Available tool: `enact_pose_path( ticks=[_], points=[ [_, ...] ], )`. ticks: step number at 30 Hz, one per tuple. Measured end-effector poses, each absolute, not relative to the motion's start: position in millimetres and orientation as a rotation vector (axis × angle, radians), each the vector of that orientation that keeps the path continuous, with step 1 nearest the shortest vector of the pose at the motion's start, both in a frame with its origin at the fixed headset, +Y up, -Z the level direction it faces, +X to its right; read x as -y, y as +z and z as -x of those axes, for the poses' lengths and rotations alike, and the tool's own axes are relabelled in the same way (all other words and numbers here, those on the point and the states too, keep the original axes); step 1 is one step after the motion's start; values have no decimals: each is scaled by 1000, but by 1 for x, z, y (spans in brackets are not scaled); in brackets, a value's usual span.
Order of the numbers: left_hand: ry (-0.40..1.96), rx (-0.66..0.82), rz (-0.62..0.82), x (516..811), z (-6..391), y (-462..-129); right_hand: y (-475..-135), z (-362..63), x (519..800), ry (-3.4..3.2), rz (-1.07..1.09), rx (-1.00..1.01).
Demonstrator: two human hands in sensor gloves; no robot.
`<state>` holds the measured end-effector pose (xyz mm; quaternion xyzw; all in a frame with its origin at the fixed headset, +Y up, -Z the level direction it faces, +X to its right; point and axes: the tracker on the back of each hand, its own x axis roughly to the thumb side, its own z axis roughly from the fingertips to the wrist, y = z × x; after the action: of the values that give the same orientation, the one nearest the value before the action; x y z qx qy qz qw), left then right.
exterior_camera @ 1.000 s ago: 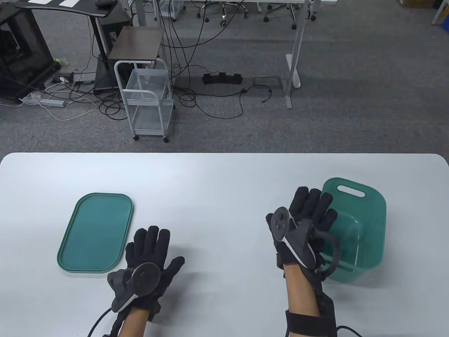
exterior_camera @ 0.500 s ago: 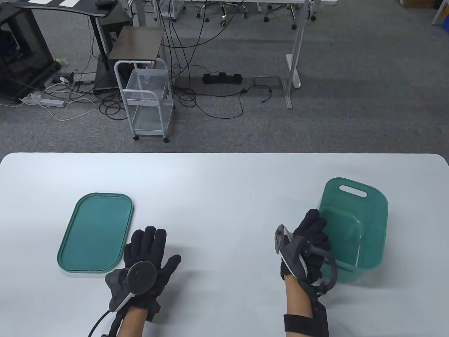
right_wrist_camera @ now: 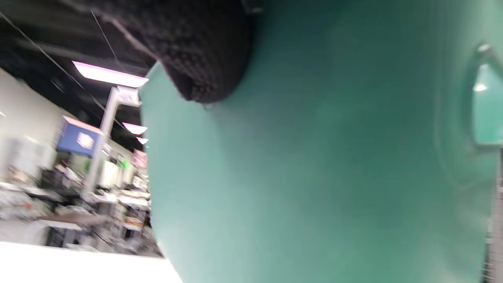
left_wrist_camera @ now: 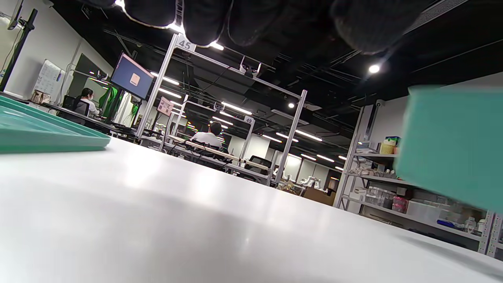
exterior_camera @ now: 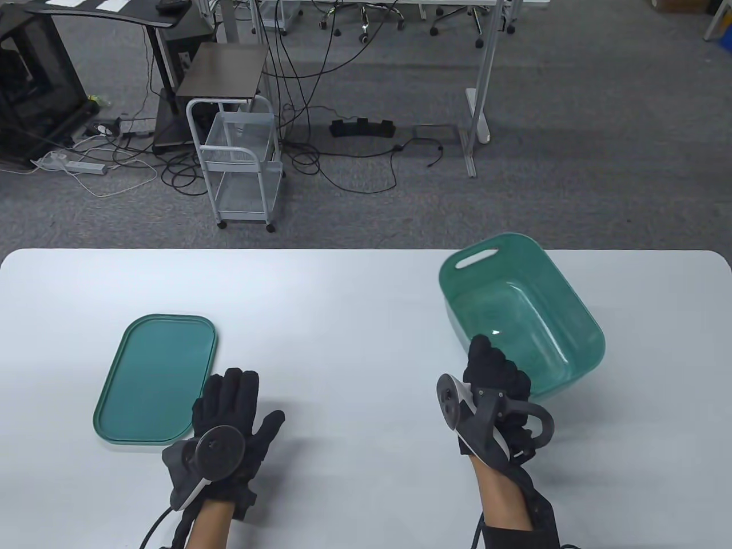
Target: Cover the plastic storage box
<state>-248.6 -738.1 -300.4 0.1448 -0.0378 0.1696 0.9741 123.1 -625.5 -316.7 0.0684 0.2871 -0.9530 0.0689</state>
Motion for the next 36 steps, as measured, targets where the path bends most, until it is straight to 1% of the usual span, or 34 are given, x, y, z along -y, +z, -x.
enact_pose_path(
  ticks=[3, 5, 6, 8, 9, 14, 18, 20, 21, 24, 25, 26, 29, 32, 34, 36],
  points=[
    [341, 73, -294, 737, 249, -300, -309, -103, 613, -2925, -9, -974],
    [347, 68, -295, 737, 250, -300, -306, -86, 612, -2958, 195, -1011],
    [348, 66, -294, 737, 250, -300, -305, -80, 613, -2966, 263, -1017],
    [346, 66, -297, 736, 250, -299, -304, -65, 617, -3002, 352, -1009],
    [342, 67, -302, 736, 251, -299, -305, -58, 622, -3037, 436, -967],
    [356, 59, -317, 736, 254, -298, -311, -36, 653, -3095, 557, -857],
    [366, 56, -311, 737, 254, -299, -313, -29, 681, -3108, 574, -781],
    [367, 57, -308, 737, 254, -298, -315, -28, 690, -3122, 583, -726],
    [371, 56, -307, 737, 254, -299, -314, -30, 689, -3131, 565, -772],
    [369, 55, -304, 737, 254, -299, -319, -31, 684, -3164, 622, -608],
    [371, 54, -301, 737, 254, -298, -320, -33, 678, -3190, 654, -493],
    [376, 53, -301, 737, 255, -298, -320, -35, 675, -3197, 639, -457],
    [380, 50, -303, 737, 256, -298, -318, -50, 663, -3192, 531, -440],
    [391, 54, -302, 737, 257, -298, -320, -70, 662, -3230, 380, -269],
    [397, 52, -297, 738, 258, -299, -319, -89, 671, -3249, 264, -233],
    [392, 47, -295, 738, 260, -299, -319, -104, 686, -3273, 208, -252]
  ],
)
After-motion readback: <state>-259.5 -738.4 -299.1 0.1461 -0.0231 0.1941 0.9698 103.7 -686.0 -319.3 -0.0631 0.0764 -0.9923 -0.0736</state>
